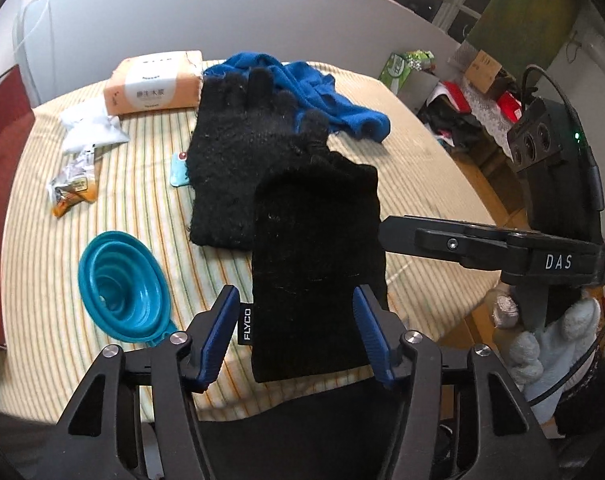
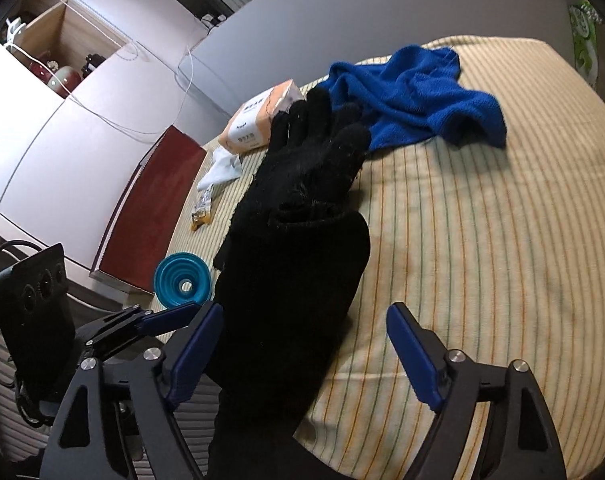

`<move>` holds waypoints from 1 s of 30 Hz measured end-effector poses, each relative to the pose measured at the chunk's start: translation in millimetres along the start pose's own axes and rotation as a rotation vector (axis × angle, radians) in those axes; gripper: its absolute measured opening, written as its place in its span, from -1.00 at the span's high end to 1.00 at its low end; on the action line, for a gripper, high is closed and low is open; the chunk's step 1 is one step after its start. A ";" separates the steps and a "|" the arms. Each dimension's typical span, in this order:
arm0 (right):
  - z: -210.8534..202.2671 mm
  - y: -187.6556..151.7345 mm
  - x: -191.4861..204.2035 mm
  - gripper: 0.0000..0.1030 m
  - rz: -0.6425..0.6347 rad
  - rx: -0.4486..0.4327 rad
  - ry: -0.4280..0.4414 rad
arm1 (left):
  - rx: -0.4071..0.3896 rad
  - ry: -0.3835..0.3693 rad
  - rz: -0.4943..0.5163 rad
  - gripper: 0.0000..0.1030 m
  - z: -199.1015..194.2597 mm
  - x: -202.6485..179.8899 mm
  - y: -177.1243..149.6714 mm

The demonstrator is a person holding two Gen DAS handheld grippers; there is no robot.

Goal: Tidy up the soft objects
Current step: 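Move the left gripper onto the black pouch and close on it, then lift the black pouch with the left gripper toward the shoebox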

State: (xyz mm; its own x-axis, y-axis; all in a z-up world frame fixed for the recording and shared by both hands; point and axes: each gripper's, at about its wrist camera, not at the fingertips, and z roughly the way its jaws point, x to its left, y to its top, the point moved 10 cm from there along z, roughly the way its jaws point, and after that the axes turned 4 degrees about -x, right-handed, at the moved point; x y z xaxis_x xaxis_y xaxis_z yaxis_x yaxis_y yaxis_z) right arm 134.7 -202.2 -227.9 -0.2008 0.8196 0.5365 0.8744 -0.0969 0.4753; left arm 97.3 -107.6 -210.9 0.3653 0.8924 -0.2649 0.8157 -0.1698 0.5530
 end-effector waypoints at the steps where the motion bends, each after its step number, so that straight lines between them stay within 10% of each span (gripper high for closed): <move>1: 1.9 -0.3 -1.0 -0.47 0.004 0.007 0.002 | 0.004 0.002 0.001 -0.11 1.9 0.6 -0.6; 30: 20.2 -8.5 -15.6 0.22 0.079 0.046 0.032 | 0.021 -0.060 0.048 0.26 17.8 -15.4 0.2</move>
State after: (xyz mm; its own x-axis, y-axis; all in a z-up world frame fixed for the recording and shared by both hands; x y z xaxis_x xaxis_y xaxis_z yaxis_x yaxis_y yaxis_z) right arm 139.3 -202.8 -254.4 -0.1437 0.7917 0.5937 0.9073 -0.1341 0.3984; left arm 99.8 -128.8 -220.7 0.4298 0.8565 -0.2857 0.8058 -0.2212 0.5494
